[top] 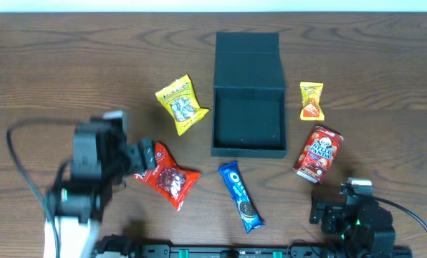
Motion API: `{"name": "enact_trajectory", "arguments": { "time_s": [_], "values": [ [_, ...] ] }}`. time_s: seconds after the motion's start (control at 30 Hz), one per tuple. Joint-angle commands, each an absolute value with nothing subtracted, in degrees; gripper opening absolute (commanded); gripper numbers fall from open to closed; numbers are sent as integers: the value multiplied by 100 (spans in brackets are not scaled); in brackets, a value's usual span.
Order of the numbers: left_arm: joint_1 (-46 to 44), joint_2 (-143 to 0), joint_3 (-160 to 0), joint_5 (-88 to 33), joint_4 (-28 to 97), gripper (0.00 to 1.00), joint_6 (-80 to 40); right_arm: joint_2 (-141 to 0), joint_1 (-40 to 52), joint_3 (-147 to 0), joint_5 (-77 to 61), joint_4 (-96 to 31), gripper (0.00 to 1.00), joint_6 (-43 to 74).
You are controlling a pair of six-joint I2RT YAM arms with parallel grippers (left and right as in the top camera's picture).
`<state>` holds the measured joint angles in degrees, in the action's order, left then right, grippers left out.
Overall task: Pack container
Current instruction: 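Reach the left gripper to the yellow HACKS bag and grasp it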
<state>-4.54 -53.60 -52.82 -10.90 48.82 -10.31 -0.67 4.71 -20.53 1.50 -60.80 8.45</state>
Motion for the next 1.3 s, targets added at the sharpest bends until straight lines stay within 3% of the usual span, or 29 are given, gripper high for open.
{"name": "enact_trajectory", "arguments": {
  "time_s": [0.0,0.33,0.57,1.27],
  "values": [
    [-596,-6462,-6272,-1940,4980,96,-1146,-38,432,-2038,148,-6106,99,762],
    [-1688,-9076,-8733,-2239,5376,95,-1295,-38,432,-2038,148,-6106,99,762],
    [-1680,-10396,-9865,-1614,5404,95,-2976,-38,432,-2038,148,-6106,99,762],
    [-1341,-12464,-9998,-1439,5415,95,-3240,-38,432,-2038,148,-6106,99,762]
  ]
}}
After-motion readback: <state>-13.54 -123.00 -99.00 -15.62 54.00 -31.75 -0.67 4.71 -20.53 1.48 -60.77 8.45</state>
